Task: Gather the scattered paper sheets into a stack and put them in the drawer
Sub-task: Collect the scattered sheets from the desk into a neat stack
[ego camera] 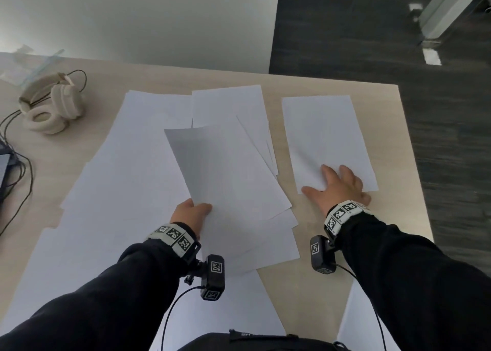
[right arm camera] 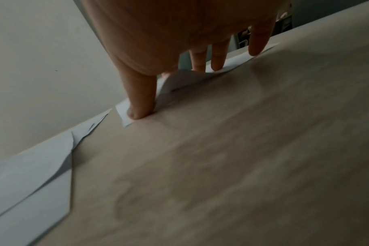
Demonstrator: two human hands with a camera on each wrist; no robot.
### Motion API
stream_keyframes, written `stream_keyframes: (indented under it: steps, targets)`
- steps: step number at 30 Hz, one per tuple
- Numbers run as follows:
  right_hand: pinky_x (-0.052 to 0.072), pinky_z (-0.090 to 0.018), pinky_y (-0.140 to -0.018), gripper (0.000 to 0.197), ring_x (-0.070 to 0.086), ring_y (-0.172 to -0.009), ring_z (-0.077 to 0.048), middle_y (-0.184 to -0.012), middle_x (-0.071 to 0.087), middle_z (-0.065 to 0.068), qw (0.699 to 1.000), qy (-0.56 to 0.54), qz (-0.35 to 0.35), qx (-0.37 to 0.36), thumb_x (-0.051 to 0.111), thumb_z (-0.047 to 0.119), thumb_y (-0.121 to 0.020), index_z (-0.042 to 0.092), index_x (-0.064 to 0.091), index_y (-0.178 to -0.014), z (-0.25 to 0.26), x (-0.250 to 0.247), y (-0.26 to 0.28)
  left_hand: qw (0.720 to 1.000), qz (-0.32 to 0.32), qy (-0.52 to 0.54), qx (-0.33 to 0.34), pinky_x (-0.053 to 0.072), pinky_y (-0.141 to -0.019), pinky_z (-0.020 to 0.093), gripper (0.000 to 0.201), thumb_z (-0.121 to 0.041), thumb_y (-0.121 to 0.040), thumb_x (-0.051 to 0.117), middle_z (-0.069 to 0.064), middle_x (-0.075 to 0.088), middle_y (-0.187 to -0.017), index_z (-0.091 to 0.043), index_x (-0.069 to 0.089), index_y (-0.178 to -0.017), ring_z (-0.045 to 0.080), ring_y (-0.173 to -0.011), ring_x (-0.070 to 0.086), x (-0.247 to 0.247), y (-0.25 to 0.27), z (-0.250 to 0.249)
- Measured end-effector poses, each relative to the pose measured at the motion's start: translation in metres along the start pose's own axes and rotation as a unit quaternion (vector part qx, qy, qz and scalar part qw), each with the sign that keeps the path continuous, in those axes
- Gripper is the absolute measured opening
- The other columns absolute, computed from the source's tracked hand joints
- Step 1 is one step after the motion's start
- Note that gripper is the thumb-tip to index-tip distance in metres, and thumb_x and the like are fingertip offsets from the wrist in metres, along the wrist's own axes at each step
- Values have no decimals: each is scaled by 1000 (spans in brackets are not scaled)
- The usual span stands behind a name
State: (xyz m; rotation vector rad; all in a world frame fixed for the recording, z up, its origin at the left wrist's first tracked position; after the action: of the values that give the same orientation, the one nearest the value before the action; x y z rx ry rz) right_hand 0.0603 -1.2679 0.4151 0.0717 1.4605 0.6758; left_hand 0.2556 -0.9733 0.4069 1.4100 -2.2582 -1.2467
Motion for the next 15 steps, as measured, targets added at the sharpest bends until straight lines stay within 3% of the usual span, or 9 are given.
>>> stream_keyframes:
  steps: [2,4,6,7,10,12,14,15]
  targets:
    - [29,-48,-100,56,34,-130,-22,-145,34,9,999,-5,-31,-7,50,69,-75,50,47,-127,-5,-7,-1,1000,13,-1,-2,52,-80,68,27,-29,-63,64,18,74,-90,-18,67,-88,45,-88,70,5,1,3]
    - [36,-44,-93,35,51,-108,-21,-125,52,10,996,-62,-58,-18,46,63,-76,46,62,-102,-8,-14,-3,1000,17,-6,-10,51,-81,68,29,-28,-61,62,20,73,-93,-19,66,-88,46,-91,69,9,5,2]
    - [45,-42,-89,32,59,-90,-19,-111,60,10,980,-171,-90,-53,47,61,-77,38,65,-88,-7,-18,2,1000,25,-3,-14,51,-82,68,30,-28,-60,60,21,71,-97,-20,64,-89,47,-94,68,15,7,3]
    - [49,-42,-88,34,61,-90,-18,-112,61,10,969,-211,-98,-82,49,61,-78,35,66,-92,-5,-17,7,999,34,-1,-14,50,-83,69,30,-26,-60,59,21,71,-98,-22,63,-90,47,-95,67,19,6,6]
    - [48,-42,-100,58,57,-113,-14,-130,56,12,961,-194,-50,-189,49,67,-80,29,60,-123,6,-3,32,998,56,18,-23,47,-86,71,31,-15,-64,57,19,68,-99,-22,62,-94,44,-93,66,32,13,5]
    - [40,-41,-109,68,48,-126,-13,-141,49,13,959,-129,-11,-251,48,70,-80,29,53,-134,15,8,54,996,63,45,-36,46,-90,70,21,-8,-77,55,19,64,-96,-19,60,-95,38,-88,63,41,24,2]
    - [26,-39,-116,73,33,-139,-12,-152,36,14,956,-36,34,-288,48,73,-80,31,47,-139,22,20,77,992,65,92,-64,49,-92,65,8,-19,-89,57,15,66,-94,-15,60,-95,34,-87,64,49,34,3]
    - [20,-38,-117,75,24,-144,-11,-155,29,15,952,3,62,-299,47,76,-79,35,43,-141,25,26,89,988,70,111,-77,50,-92,61,21,-34,-90,61,12,70,-93,-14,63,-97,33,-88,67,51,37,5]
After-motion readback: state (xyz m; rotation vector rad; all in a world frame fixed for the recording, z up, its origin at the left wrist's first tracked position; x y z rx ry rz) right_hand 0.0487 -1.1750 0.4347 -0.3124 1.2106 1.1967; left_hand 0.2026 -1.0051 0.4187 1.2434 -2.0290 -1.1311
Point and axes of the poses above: each hand's wrist, its own y-axis away from the middle knuckle, its own x-axis out of the palm, z = x × y, the point moved 5 cm from there along -y, towards the middle knuckle
